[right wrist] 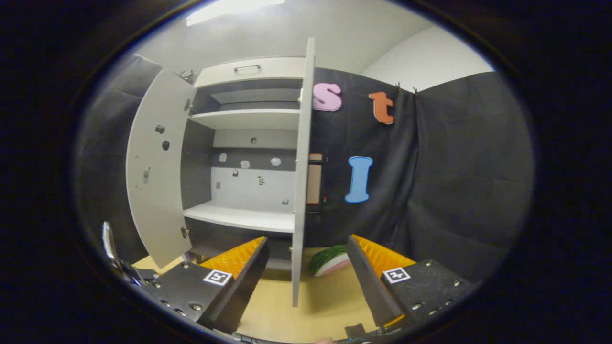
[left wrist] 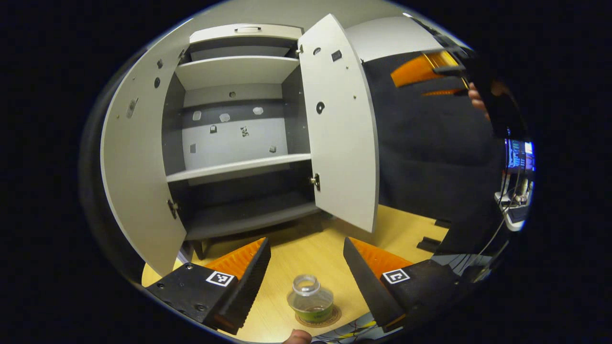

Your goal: Grasp the bottle in the cabinet with the left hand and place it on the coaster, then close the right door with the right hand and the left door with the left hand.

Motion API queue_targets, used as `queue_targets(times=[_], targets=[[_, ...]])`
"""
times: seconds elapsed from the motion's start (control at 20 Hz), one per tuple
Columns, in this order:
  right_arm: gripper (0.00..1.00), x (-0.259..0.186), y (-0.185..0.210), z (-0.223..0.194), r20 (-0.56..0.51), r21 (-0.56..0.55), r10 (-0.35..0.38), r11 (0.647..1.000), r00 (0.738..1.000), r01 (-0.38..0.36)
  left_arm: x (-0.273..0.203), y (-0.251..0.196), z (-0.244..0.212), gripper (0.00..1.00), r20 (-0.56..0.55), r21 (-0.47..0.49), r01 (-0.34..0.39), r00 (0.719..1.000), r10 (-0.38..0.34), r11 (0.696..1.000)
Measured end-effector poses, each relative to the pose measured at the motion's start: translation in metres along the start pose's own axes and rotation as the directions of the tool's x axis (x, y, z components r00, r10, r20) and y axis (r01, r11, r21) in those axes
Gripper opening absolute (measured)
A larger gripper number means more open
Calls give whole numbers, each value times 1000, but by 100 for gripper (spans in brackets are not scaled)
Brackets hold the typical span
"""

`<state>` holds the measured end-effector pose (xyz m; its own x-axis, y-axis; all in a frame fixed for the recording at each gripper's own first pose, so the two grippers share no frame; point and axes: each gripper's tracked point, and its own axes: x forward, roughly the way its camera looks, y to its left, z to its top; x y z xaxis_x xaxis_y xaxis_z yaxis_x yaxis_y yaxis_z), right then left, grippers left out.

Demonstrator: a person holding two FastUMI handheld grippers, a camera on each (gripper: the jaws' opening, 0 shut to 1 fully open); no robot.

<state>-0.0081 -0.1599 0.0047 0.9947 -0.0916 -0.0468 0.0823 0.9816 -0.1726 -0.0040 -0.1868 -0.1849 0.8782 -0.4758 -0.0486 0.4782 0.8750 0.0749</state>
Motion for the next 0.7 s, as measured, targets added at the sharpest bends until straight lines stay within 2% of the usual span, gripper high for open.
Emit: queue_targets(times=[0.25,0.35,0.5,0.7], targets=[[99,14,-76,27,19,45,-107,993,994,106,6,23,66,97,22,-36,-28,999,29,999],[99,26,-108,31,12,29,-177,984,984,176,3,36,90,97,34,-40,-48,998,49,998],[97,50,-124,28,-29,64,-166,984,986,167,-6,52,118,96,52,-59,-57,997,60,997],[99,88,-132,20,-56,71,-137,988,989,141,-27,85,136,97,17,-84,-119,992,121,989]])
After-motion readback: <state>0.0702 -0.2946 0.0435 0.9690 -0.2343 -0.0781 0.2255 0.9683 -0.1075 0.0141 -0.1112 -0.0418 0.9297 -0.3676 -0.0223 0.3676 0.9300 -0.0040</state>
